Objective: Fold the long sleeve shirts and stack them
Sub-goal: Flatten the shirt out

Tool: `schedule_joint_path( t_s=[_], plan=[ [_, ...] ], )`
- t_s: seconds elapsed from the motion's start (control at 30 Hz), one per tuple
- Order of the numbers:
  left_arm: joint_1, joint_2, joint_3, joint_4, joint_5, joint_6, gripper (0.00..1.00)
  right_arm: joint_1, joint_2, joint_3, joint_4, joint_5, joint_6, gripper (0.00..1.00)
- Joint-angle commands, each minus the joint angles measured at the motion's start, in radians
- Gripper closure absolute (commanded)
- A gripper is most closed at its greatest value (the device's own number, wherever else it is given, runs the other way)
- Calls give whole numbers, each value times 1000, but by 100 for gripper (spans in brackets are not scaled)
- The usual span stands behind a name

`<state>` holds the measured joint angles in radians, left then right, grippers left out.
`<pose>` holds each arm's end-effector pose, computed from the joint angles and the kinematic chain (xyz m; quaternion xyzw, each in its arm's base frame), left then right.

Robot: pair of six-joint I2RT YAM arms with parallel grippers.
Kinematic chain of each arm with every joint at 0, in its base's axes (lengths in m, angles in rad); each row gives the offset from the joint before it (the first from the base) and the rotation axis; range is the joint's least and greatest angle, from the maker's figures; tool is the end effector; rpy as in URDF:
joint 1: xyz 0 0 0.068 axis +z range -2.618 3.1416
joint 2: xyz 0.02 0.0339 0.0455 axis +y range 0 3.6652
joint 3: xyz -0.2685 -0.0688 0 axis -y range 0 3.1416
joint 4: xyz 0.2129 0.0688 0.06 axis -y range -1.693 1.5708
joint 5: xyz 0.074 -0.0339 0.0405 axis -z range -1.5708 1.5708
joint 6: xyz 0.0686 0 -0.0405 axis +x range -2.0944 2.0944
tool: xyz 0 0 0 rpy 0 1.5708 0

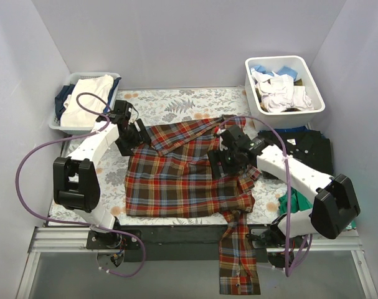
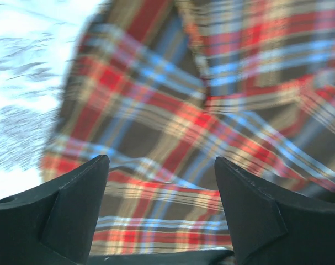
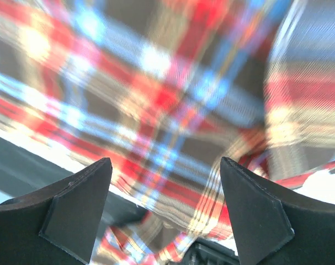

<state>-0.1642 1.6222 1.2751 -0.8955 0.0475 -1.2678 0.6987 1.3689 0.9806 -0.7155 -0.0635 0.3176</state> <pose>0.2958 -0.0523 0.2307 -0.5137 0.8419 -0.1249 0.1078 0.1887 0.1642 0.2243 -0.1914 0.9534 0.1395 0.1870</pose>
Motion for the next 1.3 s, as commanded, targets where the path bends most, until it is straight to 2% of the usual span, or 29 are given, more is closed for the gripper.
schedule_joint_path(
  t_s=[0.0,0.2,0.33,0.6,0.97,1.07,1.1,1.2,1.27],
  plan=[
    [-18,-41,-64,147,172,-7,22,2,45,177,-29,117,-31,12],
    [-83,77,-99,282,206,-39,24,-1,136,351,-24,195,-61,12],
    [-100,145,-42,325,206,-65,24,-13,177,418,-12,199,-61,12],
    [-124,211,-43,351,154,-90,28,-65,154,429,10,191,-52,12],
    [-132,260,12,394,120,-128,45,-96,127,389,19,194,-52,12],
    [-133,272,18,394,120,-124,59,-105,125,388,22,200,-54,12],
    [-133,272,21,394,120,-123,68,-107,124,386,22,200,-52,12],
    [-133,274,35,391,121,-122,82,-114,122,379,24,214,-46,12],
    [-135,272,52,380,121,-123,96,-122,122,369,22,232,-41,12]
  ],
)
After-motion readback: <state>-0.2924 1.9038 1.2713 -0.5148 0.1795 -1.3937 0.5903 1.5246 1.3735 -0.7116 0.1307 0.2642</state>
